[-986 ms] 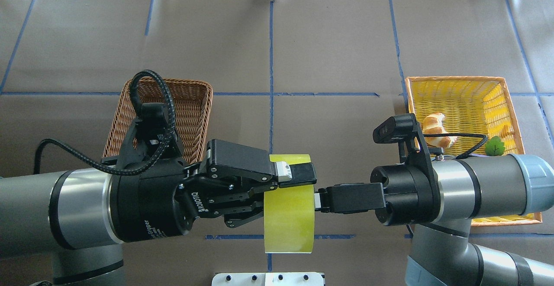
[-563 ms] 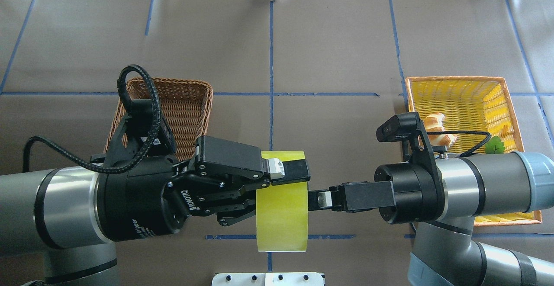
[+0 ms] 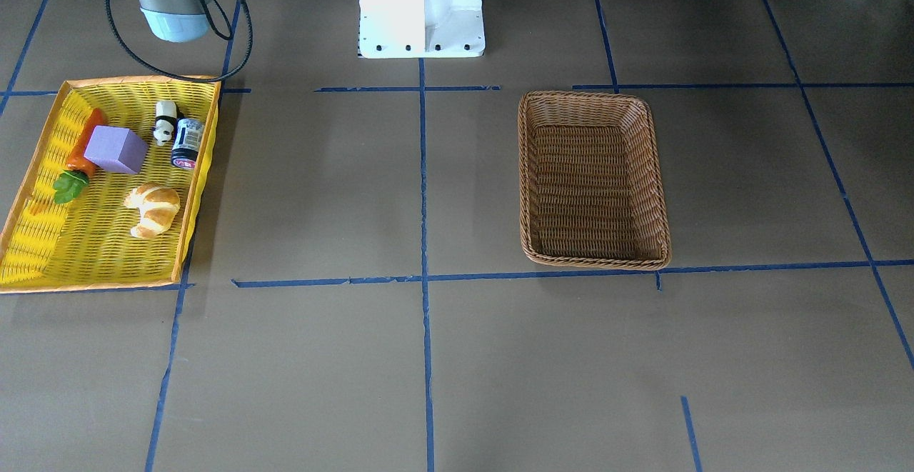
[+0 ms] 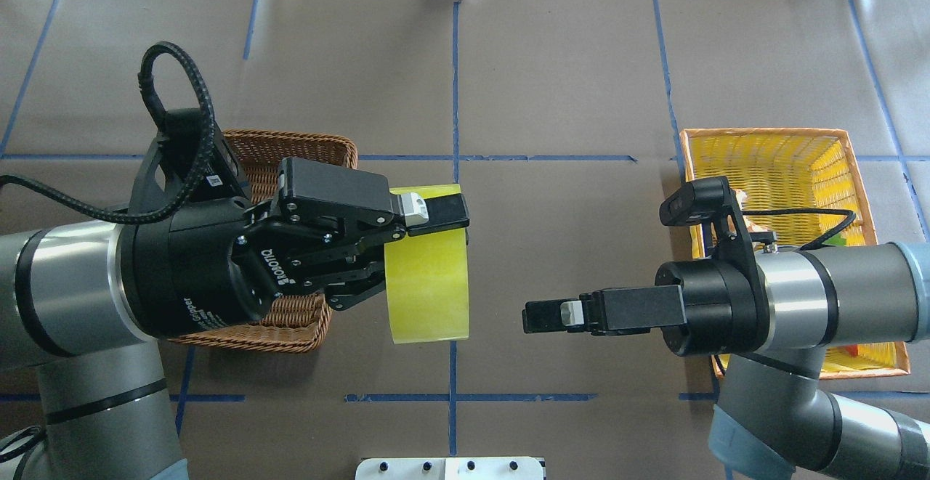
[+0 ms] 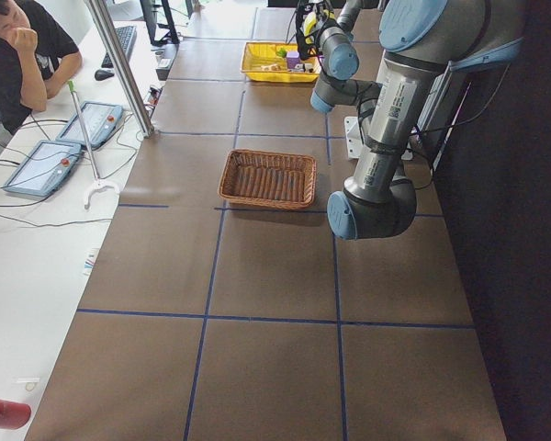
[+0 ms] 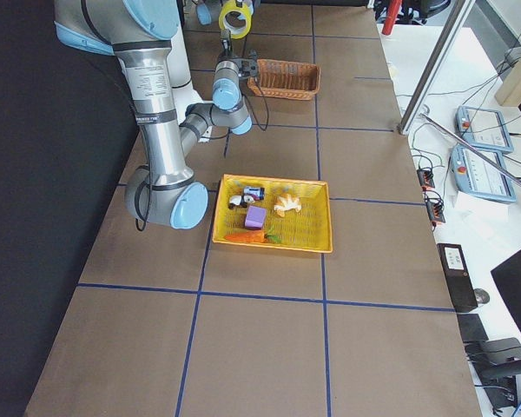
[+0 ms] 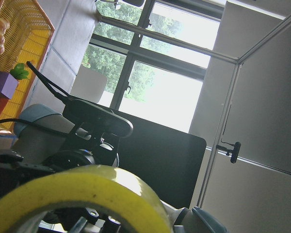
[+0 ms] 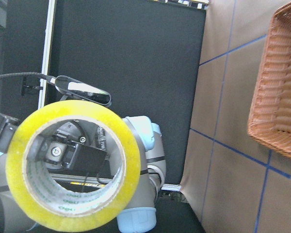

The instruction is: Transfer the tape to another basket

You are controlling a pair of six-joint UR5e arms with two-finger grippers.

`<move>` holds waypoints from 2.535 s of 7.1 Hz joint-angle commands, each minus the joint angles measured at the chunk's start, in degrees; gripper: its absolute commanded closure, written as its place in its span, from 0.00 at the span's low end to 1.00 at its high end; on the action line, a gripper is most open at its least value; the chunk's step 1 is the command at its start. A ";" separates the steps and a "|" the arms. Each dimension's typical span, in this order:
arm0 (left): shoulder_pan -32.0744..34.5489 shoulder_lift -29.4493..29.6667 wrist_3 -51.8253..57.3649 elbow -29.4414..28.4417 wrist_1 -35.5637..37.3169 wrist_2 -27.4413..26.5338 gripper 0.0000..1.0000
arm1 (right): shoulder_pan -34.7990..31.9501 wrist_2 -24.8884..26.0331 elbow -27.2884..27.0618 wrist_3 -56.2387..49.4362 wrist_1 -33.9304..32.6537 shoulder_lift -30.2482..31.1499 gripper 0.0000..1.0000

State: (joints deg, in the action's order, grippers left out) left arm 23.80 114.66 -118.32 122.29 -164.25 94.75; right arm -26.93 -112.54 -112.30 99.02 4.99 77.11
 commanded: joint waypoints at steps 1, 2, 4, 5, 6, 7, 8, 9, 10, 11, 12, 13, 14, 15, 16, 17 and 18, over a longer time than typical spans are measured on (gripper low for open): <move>5.17 -3.38 1.16 -2.21 2.08 5.93 1.00 | -9.93 -9.66 -0.02 0.03 -11.16 1.56 0.00; 7.20 -3.65 1.25 -3.80 6.53 8.49 1.00 | -15.12 -15.03 -0.19 -0.05 -20.63 1.29 0.00; 12.04 -3.65 8.65 -4.08 22.05 17.61 1.00 | -20.16 -18.50 -0.19 -3.19 -39.52 0.68 0.00; 13.19 -4.52 15.85 -3.99 30.48 19.14 1.00 | -20.88 -18.42 -0.46 -10.79 -51.28 0.15 0.00; 13.63 -4.79 22.02 -3.99 37.70 19.15 1.00 | -21.49 -17.81 -0.63 -18.96 -61.40 -0.03 0.00; 14.34 -4.80 27.30 -4.08 46.39 18.81 1.00 | -22.72 -17.46 -0.63 -27.13 -69.77 -0.03 0.00; 14.26 -4.97 31.96 -3.82 53.70 16.45 1.00 | -24.12 -16.93 -0.72 -35.48 -77.69 0.06 0.00; 13.21 -5.93 36.27 -4.25 59.86 11.82 1.00 | -26.14 -16.84 -0.81 -45.13 -86.20 0.06 0.00; 12.07 -5.85 40.84 -5.12 64.62 9.07 1.00 | -28.94 -16.84 -1.07 -54.54 -93.08 0.15 0.00; 10.23 -5.59 42.63 -7.83 65.80 6.35 1.00 | -32.27 -16.84 -1.51 -64.20 -97.84 0.15 0.00; 7.34 -5.24 42.65 -11.16 65.64 3.10 1.00 | -35.01 -16.92 -2.12 -72.13 -101.63 1.10 0.00; 5.66 -4.54 42.65 -13.20 65.64 1.59 1.00 | -35.55 -17.01 -2.48 -73.08 -103.06 1.11 0.00; 5.55 -3.84 43.08 -15.48 65.64 1.58 0.99 | -35.56 -17.19 -2.83 -73.09 -103.08 1.20 0.00; 5.64 -3.05 46.65 -16.63 65.90 1.66 0.83 | -35.56 -17.36 -3.18 -73.09 -103.16 1.29 0.00; 5.64 -3.04 50.34 -17.43 65.81 1.66 0.11 | -35.56 -17.54 -3.27 -73.09 -103.17 1.29 0.00; 5.81 -2.95 52.82 -16.83 65.81 1.93 0.00 | -35.56 -17.54 -3.27 -73.09 -103.08 1.29 0.00; 6.25 -2.95 54.58 -16.47 65.90 2.01 0.00 | -35.56 -17.63 -3.36 -73.18 -103.08 1.38 0.00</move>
State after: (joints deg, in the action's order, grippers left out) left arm 29.69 111.64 -66.38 105.54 -98.41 96.62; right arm -62.49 -130.07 -115.57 25.92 -98.11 78.42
